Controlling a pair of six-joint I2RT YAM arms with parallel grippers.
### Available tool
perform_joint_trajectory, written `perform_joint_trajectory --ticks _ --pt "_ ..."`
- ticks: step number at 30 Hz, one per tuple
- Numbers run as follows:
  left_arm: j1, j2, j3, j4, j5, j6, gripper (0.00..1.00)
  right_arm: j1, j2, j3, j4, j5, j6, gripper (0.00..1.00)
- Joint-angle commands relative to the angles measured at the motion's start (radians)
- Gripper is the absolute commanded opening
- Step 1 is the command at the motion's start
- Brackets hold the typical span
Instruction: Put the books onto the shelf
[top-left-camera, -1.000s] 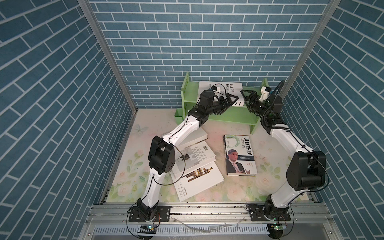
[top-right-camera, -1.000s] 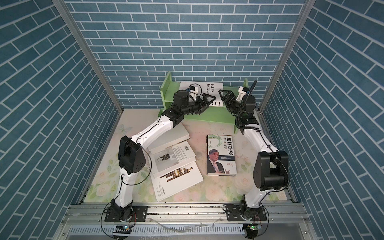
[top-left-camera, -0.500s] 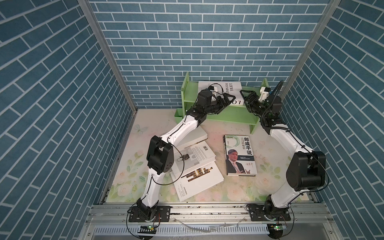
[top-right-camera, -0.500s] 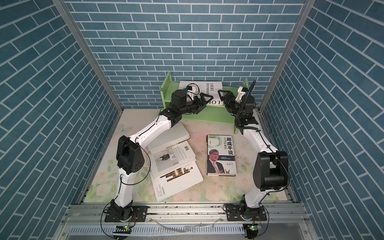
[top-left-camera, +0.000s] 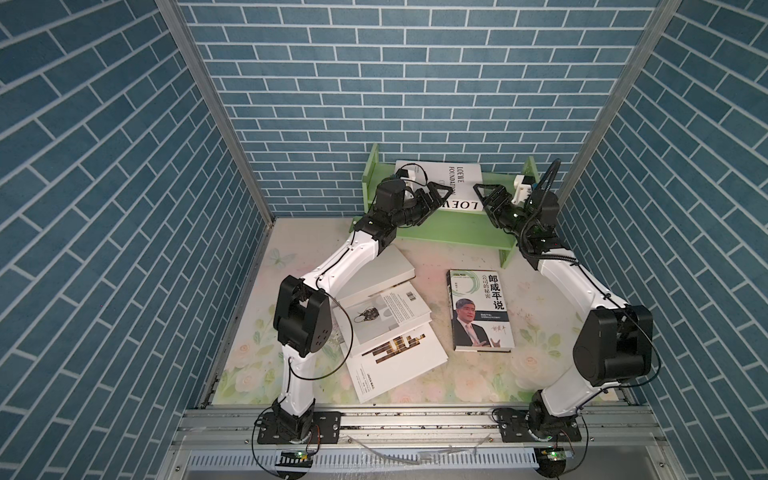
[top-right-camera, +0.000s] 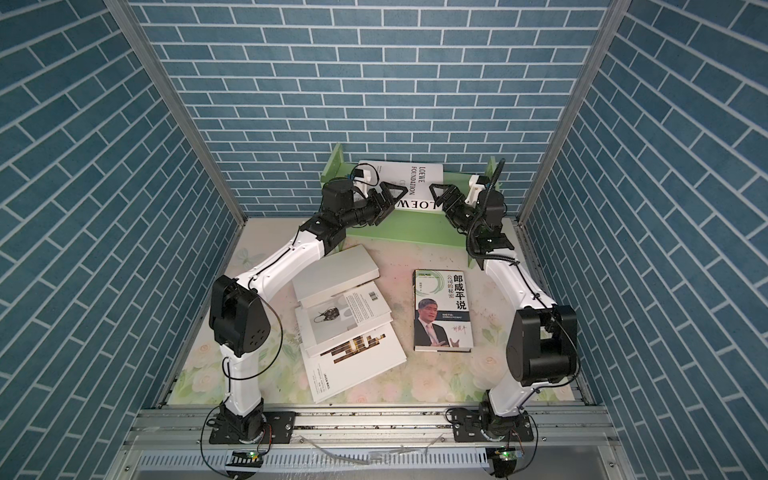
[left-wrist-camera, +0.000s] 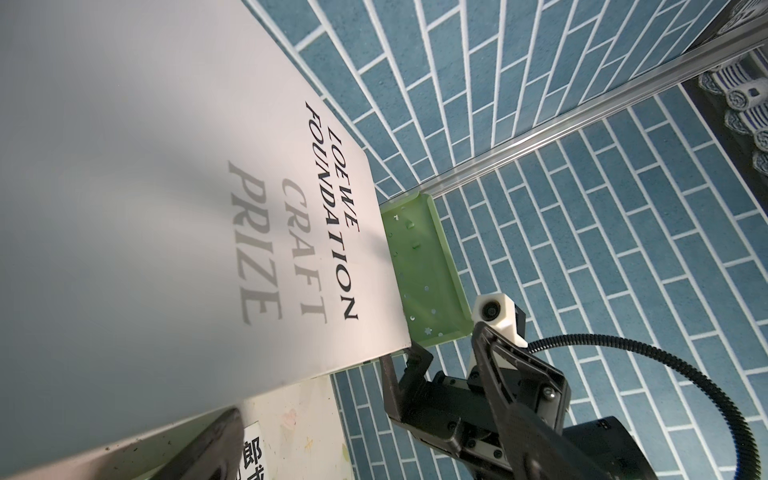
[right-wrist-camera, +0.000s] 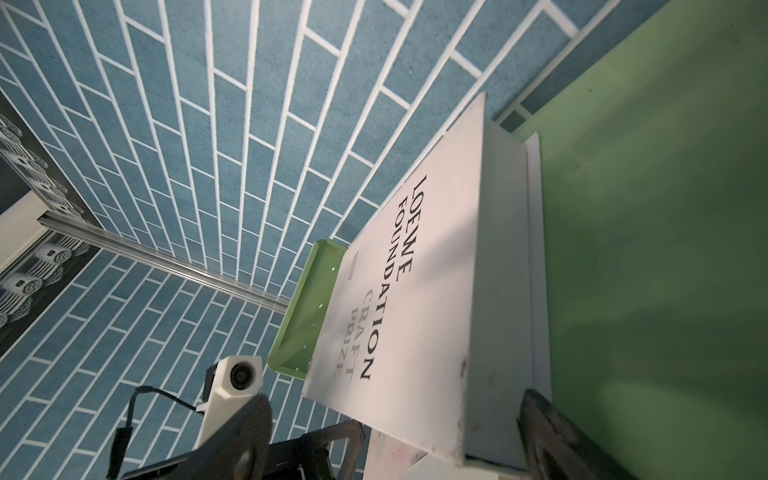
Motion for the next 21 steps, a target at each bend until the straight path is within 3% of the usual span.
perform_joint_trajectory --ticks 1,21 --pt "0.004 -0.031 -0.018 0.006 -0.015 0.039 1.00 0.004 -0.044 0.004 -0.035 0.015 -0.055 0.93" --pt "0.024 0.010 0.046 -0.015 -0.015 0.060 1.00 0.004 -0.041 0.012 -0.049 0.008 -0.060 0.93"
